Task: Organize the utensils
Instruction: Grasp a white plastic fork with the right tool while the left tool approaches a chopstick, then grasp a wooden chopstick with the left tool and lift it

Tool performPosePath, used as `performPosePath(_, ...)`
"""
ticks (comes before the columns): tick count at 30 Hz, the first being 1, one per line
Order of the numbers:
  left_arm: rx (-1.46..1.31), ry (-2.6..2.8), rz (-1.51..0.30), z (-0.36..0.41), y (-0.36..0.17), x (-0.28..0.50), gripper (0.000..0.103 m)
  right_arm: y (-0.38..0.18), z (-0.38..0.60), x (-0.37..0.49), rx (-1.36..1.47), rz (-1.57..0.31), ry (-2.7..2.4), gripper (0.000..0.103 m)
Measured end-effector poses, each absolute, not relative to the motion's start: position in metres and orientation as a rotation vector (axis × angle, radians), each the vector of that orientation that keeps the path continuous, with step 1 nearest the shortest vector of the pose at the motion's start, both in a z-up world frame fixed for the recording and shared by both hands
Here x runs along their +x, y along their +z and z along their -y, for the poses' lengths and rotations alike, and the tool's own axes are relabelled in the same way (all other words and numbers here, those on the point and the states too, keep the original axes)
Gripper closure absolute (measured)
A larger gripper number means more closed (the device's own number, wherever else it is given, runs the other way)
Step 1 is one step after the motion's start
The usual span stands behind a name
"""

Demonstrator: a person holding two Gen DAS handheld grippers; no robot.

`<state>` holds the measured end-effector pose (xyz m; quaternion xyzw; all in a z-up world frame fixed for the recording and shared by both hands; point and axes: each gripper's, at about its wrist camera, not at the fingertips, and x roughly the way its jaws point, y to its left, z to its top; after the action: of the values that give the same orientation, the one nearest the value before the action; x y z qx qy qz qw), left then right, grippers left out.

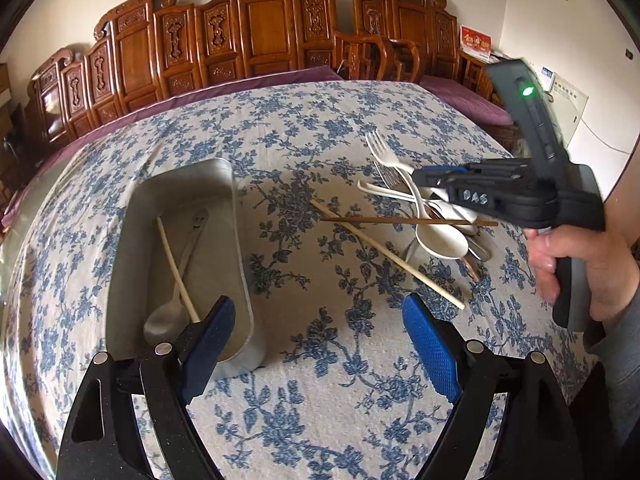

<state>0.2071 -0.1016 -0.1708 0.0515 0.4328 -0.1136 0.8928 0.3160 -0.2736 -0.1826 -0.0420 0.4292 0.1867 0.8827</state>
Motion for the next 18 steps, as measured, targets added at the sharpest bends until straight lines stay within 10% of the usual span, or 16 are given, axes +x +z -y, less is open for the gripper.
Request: performPosePath(18,0.139,-0.231,-1.048,0.184,-0.22,0.257,0.021,-0.169,0.327,0.31,0.003,-0.844,0.347,0.094)
